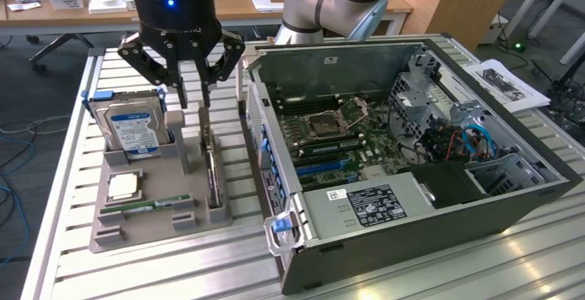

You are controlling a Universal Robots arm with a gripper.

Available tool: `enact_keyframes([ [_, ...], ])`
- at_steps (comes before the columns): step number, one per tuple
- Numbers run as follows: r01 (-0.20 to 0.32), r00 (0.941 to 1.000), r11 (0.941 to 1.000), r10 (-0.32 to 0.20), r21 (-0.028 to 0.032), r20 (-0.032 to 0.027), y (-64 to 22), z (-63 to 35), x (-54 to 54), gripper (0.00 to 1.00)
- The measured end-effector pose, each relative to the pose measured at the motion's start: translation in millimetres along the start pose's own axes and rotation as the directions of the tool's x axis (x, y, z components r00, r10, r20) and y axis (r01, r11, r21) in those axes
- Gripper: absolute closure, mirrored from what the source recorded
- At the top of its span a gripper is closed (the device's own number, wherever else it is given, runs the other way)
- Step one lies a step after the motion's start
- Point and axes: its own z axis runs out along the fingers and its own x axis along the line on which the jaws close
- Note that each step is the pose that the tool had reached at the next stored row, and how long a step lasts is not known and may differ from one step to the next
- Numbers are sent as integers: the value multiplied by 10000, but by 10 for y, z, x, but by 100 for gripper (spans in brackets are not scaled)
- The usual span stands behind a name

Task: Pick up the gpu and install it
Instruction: 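Pick up the gpu and move the gpu toward the slot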

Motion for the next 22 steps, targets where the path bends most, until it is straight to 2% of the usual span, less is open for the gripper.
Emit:
enact_keyframes([
  [9,0,10000,10000,0,0,0,-1,15,1,64],
  [22,0,10000,10000,0,1,-1,-7,168,4,64],
])
